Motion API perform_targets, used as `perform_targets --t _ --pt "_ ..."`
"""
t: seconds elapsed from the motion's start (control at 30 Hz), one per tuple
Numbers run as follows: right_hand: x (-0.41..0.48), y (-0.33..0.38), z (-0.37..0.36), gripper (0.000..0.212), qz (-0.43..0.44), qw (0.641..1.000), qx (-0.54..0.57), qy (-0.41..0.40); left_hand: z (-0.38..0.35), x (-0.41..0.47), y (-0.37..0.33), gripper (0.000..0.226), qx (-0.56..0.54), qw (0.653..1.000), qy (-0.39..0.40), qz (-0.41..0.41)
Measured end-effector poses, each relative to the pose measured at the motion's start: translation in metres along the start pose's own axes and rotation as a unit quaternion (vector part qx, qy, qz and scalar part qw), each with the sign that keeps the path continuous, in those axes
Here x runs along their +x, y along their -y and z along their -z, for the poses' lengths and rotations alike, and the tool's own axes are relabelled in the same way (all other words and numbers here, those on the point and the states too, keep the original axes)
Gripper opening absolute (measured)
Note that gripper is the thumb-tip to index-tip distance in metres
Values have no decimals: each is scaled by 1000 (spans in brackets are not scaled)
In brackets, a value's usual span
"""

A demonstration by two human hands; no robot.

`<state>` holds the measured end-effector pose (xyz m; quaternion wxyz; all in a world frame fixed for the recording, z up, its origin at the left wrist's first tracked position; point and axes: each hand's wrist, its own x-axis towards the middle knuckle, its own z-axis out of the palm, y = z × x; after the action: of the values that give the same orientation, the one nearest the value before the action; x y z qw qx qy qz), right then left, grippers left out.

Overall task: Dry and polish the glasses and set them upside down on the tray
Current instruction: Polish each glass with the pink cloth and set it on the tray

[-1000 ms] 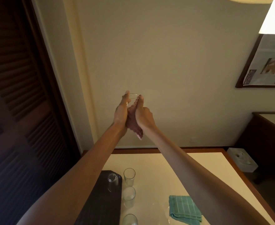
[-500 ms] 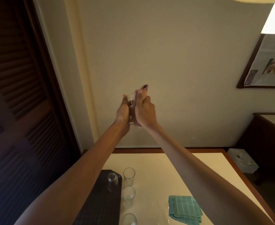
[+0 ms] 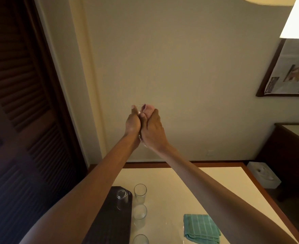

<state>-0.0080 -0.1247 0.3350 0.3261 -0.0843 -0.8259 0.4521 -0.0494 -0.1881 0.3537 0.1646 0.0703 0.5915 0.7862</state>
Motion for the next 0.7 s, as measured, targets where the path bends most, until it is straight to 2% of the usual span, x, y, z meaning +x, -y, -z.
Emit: perform_targets --t 0.03,0.1,0.17,0.27,0.4,0.43,0.53,0.6,0.7 --pt "3 0 0 40 28 999 -6 -23 -1 -2 1 58 0 1000 5 10" --pt "8 3 5 40 28 998 -1 -53 -3 -6 1 55 20 1000 18 16" --pt "12 7 12 48 -39 998 24 -47 -2 -8 1 58 30 999 35 11" --pt "20 8 17 70 -162 984 71 6 -1 -11 -2 67 54 998 40 -11" --pt "19 4 12 73 -283 934 210 57 3 7 4 108 82 996 -35 -31" --pt "16 2 12 70 -308 917 242 70 2 2 -2 104 78 996 -35 -40" --pt "4 -1 12 63 -355 881 291 113 5 2 -8 60 62 996 -30 -63" --pt "0 -6 11 64 -385 847 345 124 10 9 -7 58 53 997 -20 -61" --pt "-4 -8 8 65 -414 793 434 111 19 11 -9 66 43 998 -2 -55"
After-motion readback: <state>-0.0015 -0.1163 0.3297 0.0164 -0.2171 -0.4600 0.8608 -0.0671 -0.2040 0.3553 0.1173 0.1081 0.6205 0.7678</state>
